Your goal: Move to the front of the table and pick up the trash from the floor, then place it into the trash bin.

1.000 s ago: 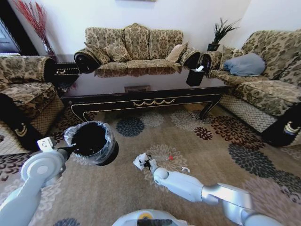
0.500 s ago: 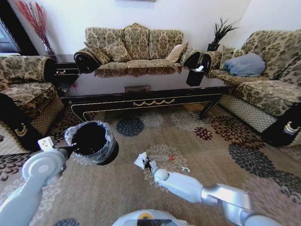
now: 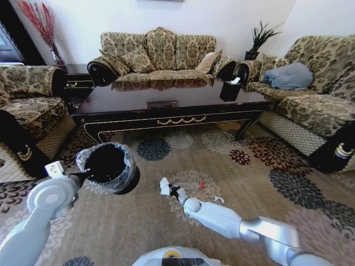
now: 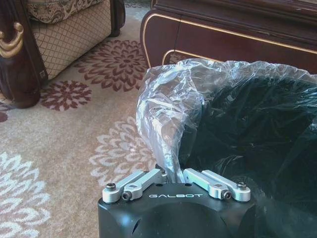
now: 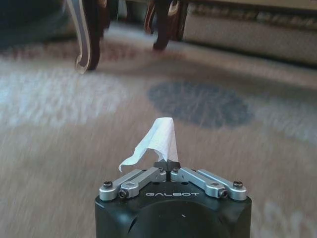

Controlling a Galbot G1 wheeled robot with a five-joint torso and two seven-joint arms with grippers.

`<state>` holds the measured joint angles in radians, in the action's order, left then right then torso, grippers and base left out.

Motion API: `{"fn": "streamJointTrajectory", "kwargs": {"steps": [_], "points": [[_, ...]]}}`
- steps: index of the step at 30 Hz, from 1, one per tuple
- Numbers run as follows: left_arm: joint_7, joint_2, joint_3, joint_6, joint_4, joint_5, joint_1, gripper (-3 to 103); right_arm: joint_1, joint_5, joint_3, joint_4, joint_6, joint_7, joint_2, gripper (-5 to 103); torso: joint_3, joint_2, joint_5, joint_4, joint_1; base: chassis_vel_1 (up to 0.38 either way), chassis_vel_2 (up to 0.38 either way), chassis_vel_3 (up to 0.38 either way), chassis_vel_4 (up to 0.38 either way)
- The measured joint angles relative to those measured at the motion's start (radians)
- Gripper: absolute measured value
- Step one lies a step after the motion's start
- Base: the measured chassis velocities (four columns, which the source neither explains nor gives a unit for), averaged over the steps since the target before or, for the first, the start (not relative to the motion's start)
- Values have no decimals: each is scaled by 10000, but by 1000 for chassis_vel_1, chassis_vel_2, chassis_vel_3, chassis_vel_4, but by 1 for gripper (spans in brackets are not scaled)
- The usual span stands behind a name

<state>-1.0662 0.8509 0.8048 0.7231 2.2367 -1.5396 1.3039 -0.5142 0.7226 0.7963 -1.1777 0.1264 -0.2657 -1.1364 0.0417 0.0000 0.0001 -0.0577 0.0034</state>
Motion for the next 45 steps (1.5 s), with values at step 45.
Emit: {"fn": "streamJointTrajectory", "kwargs": {"steps": [45], "points": [[148, 10, -2305, 128, -2364, -217, -2007, 2, 4267, 1499, -32, -1842, 2477, 2488, -1656, 0, 1, 0, -4, 2, 1, 0, 0, 0, 0]]}}
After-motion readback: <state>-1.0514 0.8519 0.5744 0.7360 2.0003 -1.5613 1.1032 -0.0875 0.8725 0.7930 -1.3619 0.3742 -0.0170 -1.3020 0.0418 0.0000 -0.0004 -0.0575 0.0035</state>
